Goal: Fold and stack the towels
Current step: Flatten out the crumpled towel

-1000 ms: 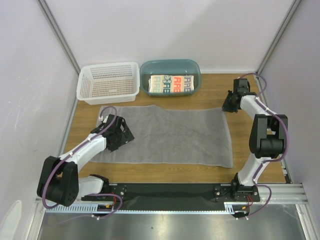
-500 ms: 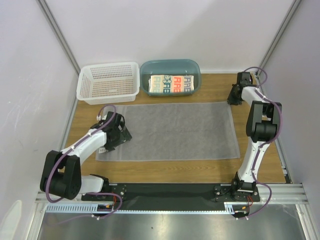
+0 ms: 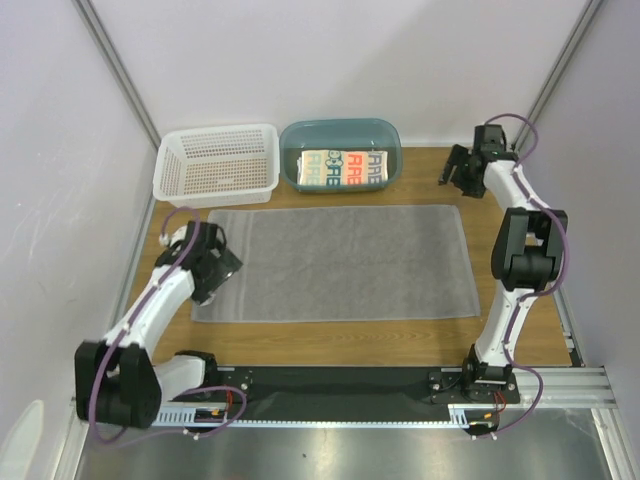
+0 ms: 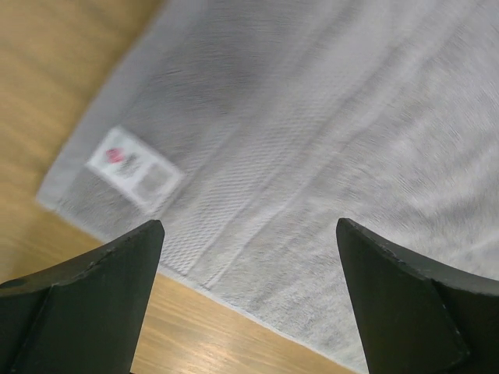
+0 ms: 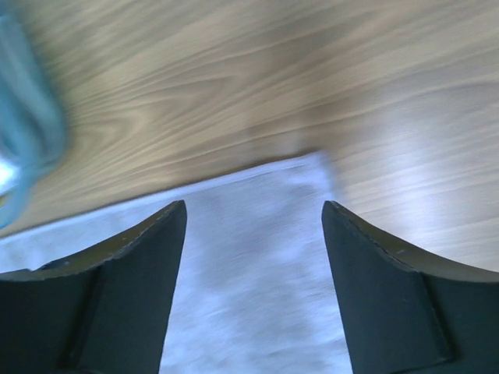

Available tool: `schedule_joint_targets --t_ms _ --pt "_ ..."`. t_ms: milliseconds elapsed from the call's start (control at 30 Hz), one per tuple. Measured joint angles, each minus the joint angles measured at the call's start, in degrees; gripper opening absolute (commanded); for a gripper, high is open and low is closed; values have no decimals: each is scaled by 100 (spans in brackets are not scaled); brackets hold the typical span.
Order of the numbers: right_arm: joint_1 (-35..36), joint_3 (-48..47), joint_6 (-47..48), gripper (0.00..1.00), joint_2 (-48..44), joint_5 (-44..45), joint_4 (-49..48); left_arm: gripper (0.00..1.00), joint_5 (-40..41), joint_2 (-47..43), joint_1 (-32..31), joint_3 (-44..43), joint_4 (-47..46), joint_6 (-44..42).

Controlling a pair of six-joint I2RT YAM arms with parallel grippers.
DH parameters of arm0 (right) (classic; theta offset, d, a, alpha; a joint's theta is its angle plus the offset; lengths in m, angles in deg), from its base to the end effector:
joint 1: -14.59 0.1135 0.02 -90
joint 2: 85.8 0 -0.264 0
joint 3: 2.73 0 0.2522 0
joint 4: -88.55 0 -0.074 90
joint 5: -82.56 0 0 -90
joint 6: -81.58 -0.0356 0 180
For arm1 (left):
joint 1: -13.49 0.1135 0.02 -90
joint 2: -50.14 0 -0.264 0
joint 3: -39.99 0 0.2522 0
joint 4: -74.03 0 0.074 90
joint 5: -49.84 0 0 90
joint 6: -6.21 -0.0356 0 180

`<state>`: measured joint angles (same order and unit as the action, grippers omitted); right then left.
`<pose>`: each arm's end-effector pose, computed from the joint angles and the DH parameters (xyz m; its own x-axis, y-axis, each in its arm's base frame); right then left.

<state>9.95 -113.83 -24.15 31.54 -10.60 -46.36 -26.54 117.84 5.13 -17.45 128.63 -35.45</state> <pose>0.4591 -0.0353 0.2351 -0.7365 0.3314 -0.5898 0.2557 0.9435 0.2108 0.2131 -0.0228 0.2145 -0.6270 -0.6418 -0.4417 -0.6410 0.7472 -0.1757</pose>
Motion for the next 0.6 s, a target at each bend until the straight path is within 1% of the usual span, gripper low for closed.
schedule_joint_targets --t_ms 133,333,433,500,600 --pt "584 17 -275 78 -315 -214 61 95 -28 -763 507 581 157 656" --pt "1596 20 -584 78 -518 -824 -199 85 131 -2308 807 1414 732 2004" --pt "1718 22 -717 77 -505 -1235 -302 85 254 -2940 1080 1801 907 2570" --pt "1690 22 -809 76 -481 -1462 -411 86 332 -3097 1217 1963 1010 2820" --pt "1650 26 -870 75 -424 -1685 -535 86 444 -2874 1325 2048 1093 2970"
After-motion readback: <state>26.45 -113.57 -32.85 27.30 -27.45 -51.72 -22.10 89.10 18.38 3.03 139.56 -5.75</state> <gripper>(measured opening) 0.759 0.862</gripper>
